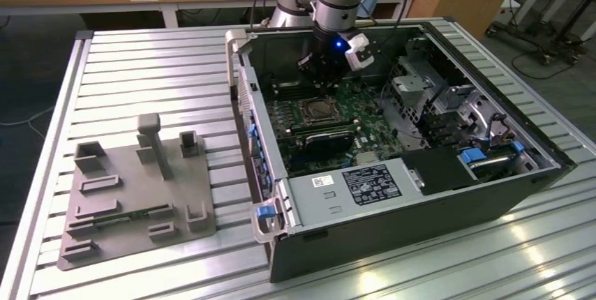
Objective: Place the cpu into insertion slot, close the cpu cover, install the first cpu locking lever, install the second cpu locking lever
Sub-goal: 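Install the first cpu locking lever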
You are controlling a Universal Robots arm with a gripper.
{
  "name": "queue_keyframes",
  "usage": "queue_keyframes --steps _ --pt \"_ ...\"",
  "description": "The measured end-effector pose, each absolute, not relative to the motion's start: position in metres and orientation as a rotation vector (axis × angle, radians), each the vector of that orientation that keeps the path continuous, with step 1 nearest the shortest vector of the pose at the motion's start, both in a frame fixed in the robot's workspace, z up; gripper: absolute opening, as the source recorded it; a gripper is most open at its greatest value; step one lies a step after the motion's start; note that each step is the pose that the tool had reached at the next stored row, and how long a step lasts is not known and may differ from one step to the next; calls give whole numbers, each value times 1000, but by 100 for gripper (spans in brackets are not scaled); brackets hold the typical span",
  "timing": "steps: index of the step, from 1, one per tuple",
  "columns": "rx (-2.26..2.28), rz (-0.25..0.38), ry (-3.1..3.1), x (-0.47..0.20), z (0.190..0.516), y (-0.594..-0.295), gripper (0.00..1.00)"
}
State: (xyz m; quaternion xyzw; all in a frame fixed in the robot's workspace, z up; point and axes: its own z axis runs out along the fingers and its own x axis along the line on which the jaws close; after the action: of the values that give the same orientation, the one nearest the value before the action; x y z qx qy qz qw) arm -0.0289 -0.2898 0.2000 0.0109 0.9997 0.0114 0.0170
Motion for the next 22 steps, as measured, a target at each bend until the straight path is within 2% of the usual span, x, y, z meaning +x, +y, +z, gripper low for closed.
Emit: queue_keyframes --steps 22 --pt "33 -1 3108 -29 195 -294 10"
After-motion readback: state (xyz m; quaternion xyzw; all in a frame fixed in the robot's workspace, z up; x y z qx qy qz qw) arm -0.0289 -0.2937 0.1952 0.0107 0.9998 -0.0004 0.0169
